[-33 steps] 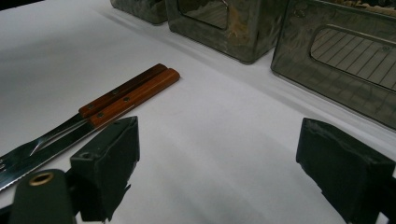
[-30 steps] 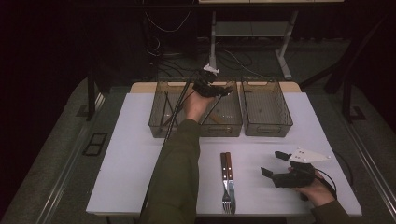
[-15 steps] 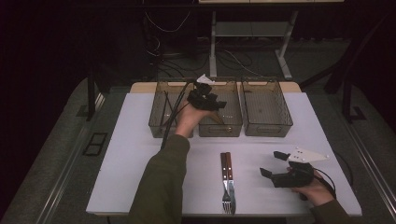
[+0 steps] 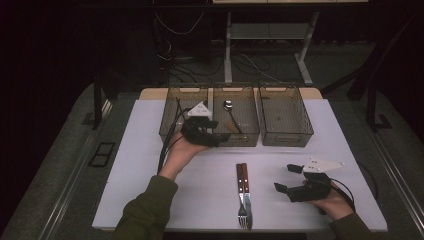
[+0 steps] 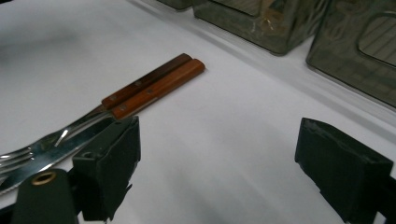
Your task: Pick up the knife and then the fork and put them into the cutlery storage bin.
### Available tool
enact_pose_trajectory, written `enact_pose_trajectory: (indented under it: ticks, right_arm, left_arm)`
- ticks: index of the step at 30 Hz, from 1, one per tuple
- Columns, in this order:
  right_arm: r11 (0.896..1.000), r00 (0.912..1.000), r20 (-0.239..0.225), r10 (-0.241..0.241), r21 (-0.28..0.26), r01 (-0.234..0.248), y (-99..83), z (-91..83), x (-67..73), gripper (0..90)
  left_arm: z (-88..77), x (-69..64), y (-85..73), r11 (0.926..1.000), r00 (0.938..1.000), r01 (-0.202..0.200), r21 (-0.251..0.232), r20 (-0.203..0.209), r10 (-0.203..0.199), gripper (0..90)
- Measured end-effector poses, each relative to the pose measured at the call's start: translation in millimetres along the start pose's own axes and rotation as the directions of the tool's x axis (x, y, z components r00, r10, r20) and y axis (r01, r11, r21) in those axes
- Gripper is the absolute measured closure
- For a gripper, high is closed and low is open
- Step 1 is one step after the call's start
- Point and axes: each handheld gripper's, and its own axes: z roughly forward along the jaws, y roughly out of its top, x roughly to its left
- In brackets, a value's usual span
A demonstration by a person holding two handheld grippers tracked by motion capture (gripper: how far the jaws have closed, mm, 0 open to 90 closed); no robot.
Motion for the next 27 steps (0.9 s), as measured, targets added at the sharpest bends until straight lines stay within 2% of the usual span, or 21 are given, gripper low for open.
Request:
enact_pose_trajectory:
  ticks: [2, 6, 7, 10, 15, 19, 22, 27]
  right_arm:
    - [1.0, 1.0, 0.002, 0.003, 0.017, -0.003, 4.7, 2.5, 1.8, 14.3]
    - [0.999, 0.9959, -0.082, 0.037, 0.041, -0.034, 13.0, 7.3, 3.6, 14.4]
    - [0.998, 0.9966, -0.076, 0.03, 0.055, -0.026, 14.6, 9.3, 5.4, 15.7]
    - [0.998, 0.9982, -0.058, 0.014, 0.066, -0.01, 17.3, 14.2, 7.9, 26.7]
    - [0.997, 0.9984, -0.049, 0.026, 0.078, -0.022, 23.3, 21.0, 6.5, 52.8]
    - [0.993, 0.999, -0.039, 0.022, 0.113, -0.017, 30.1, 33.3, 4.6, 71.7]
    - [0.991, 0.9986, -0.045, 0.026, 0.132, -0.02, 33.9, 42.9, 3.6, 80.4]
    - [0.988, 0.9979, -0.064, 0.01, 0.155, 0.0, 38.8, 57.3, 3.1, 88.7]
  left_arm:
    - [-8.0, -3.4, -12.1, 1.0, 1.0, -0.001, 0.001, -0.003, 0.001, 26.1]
    - [-22.9, -9.2, -35.0, 0.9999, 0.9998, 0.007, -0.01, -0.018, -0.007, 21.5]
    - [-26.4, -10.1, -40.4, 0.9999, 0.9998, 0.008, -0.012, -0.019, -0.009, 20.5]
    - [-36.3, -13.6, -56.4, 0.9999, 0.9997, 0.003, -0.012, -0.024, -0.003, 18.5]
    - [-49.3, -20.6, -82.6, 1.0, 0.9993, -0.001, -0.005, -0.038, 0.001, 14.4]
    - [-59.3, -25.4, -99.4, 0.9998, 0.9991, -0.004, -0.021, -0.043, 0.003, 10.1]
    - [-62.6, -26.9, -110.6, 0.9998, 0.9993, -0.009, -0.02, -0.036, 0.009, 7.0]
    - [-64.5, -32.7, -120.9, 0.9999, 0.9997, -0.005, -0.016, -0.025, 0.005, 0.4]
